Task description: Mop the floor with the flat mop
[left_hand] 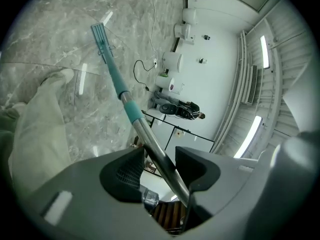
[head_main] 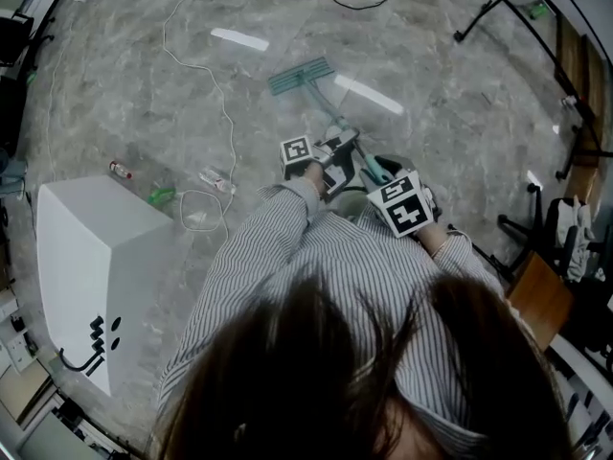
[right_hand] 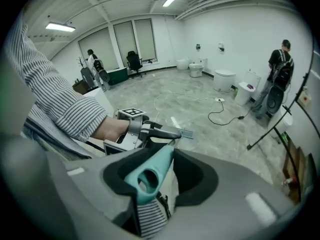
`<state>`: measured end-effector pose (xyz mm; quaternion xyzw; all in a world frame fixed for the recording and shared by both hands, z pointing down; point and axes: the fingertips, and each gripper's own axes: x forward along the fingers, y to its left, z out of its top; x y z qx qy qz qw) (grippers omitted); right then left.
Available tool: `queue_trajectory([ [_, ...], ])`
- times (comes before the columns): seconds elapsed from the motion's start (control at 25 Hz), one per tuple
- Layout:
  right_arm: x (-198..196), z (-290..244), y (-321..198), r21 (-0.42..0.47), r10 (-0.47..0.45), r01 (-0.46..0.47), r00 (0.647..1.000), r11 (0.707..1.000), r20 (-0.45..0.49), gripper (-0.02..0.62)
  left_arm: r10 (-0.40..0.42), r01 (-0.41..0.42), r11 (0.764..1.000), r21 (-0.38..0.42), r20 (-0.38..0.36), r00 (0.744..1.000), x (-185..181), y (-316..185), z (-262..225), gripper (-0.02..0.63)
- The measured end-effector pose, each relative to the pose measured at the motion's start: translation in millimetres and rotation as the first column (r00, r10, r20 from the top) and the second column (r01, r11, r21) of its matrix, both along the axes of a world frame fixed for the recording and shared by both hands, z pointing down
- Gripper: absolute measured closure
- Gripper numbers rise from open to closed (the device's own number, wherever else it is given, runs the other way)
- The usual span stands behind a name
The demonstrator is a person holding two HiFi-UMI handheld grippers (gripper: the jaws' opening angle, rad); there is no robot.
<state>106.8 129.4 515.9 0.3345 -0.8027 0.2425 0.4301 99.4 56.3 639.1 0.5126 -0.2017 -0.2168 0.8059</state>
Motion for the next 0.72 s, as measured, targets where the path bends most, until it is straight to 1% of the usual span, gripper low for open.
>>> queue_trajectory([
  [0.08, -15, 4, -29, 0.007, -0.054, 0.055, 0.998, 0.998, -0.015, 0.436, -0.049, 0.049, 0.999, -0.008, 0.01, 0.999, -16, -31, 6, 0.411],
  [0.16, -29, 7, -60, 0.014, -0.1, 0.1, 0.995, 0.995, -0.021, 0.429, -0.118, 0.117, 0.993, -0.026, -0.009, 0.993, -30, -64, 1, 0.416],
  [0.2, -36, 9, -77, 0.011, -0.124, 0.124, 0.992, 0.992, -0.027, 0.426, -0.141, 0.14, 0.989, -0.035, -0.006, 0.99, -37, -81, 4, 0.419],
  [0.28, -46, 12, -114, -0.003, -0.164, 0.164, 0.986, 0.986, -0.037, 0.423, -0.157, 0.158, 0.987, -0.038, 0.03, 0.987, -51, -117, 16, 0.422],
  [0.36, -54, 8, -155, -0.017, -0.168, 0.168, 0.986, 0.986, -0.017, 0.423, -0.179, 0.18, 0.983, -0.033, 0.043, 0.983, -60, -158, 8, 0.422],
  [0.48, -69, -5, -221, -0.013, -0.149, 0.15, 0.988, 0.989, 0.032, 0.423, -0.234, 0.235, 0.971, -0.045, 0.009, 0.972, -74, -221, -17, 0.422],
  [0.52, -76, -7, -241, -0.011, -0.146, 0.146, 0.988, 0.989, 0.043, 0.423, -0.237, 0.238, 0.97, -0.046, 0.014, 0.971, -82, -240, -18, 0.422],
  [0.64, -102, -5, -298, 0.0, -0.151, 0.152, 0.987, 0.988, 0.053, 0.423, -0.207, 0.208, 0.978, -0.014, 0.085, 0.975, -114, -292, -6, 0.422],
  [0.72, -118, -2, -329, -0.008, -0.156, 0.157, 0.986, 0.988, 0.053, 0.423, -0.195, 0.196, 0.981, 0.003, 0.116, 0.974, -131, -324, -7, 0.419],
])
